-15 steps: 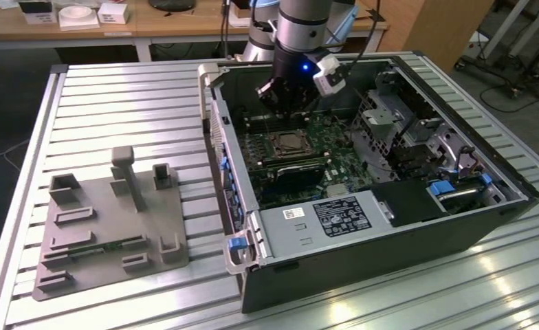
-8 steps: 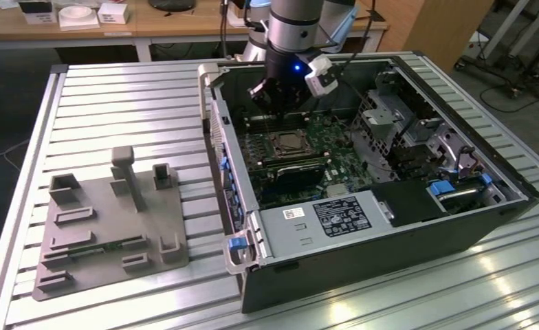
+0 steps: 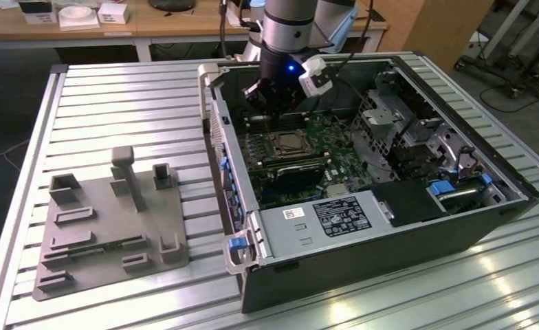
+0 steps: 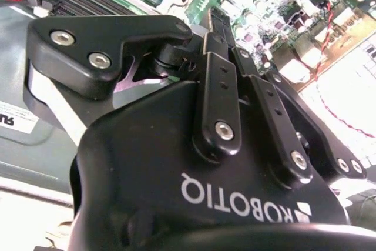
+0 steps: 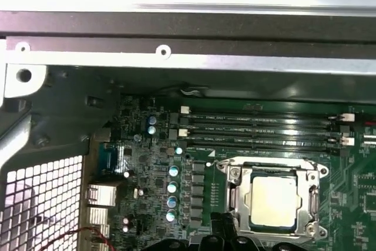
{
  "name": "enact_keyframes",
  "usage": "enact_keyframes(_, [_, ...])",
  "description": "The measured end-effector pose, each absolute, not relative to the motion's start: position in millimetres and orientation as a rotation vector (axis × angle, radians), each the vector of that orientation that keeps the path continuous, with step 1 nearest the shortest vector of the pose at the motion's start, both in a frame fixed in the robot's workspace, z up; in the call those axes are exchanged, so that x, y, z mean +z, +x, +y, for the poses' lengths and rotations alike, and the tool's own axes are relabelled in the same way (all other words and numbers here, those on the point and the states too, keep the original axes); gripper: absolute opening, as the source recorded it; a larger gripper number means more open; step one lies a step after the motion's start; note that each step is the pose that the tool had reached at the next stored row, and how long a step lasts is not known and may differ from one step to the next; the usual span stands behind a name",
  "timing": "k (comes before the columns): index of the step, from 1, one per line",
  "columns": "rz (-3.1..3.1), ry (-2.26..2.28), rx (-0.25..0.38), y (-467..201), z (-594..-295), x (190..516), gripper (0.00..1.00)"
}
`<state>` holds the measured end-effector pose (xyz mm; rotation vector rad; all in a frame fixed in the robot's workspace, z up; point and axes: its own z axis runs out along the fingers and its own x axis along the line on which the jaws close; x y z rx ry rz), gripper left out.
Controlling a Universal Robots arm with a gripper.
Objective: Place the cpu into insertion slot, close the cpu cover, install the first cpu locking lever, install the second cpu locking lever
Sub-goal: 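Install the first cpu locking lever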
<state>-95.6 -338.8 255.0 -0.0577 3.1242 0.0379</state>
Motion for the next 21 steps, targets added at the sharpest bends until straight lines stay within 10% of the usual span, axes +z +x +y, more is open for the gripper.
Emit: enact_keyframes(21, [3.124, -0.036, 0.038, -110, -337, 255, 0.11])
